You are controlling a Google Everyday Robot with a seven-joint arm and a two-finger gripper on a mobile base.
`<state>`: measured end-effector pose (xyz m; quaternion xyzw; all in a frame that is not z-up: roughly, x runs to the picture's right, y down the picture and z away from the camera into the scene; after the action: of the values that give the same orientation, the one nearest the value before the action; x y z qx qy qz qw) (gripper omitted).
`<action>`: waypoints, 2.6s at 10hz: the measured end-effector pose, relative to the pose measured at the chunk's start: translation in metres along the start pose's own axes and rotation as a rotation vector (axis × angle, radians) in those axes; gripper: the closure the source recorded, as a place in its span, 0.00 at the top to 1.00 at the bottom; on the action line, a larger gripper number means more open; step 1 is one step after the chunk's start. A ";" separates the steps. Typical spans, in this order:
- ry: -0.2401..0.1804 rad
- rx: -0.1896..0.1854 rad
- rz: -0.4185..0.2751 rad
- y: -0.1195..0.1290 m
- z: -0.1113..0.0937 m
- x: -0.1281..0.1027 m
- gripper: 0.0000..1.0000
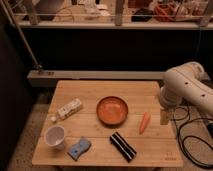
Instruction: Drag the pepper across the table
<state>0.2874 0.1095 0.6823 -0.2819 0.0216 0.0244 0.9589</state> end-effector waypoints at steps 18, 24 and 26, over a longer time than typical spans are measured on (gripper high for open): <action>-0.028 0.011 -0.137 0.042 0.028 0.007 0.80; -0.031 0.020 -0.218 0.042 0.044 0.007 0.80; -0.029 0.026 -0.246 0.041 0.051 0.009 0.80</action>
<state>0.2956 0.1717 0.7022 -0.2696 -0.0267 -0.0897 0.9584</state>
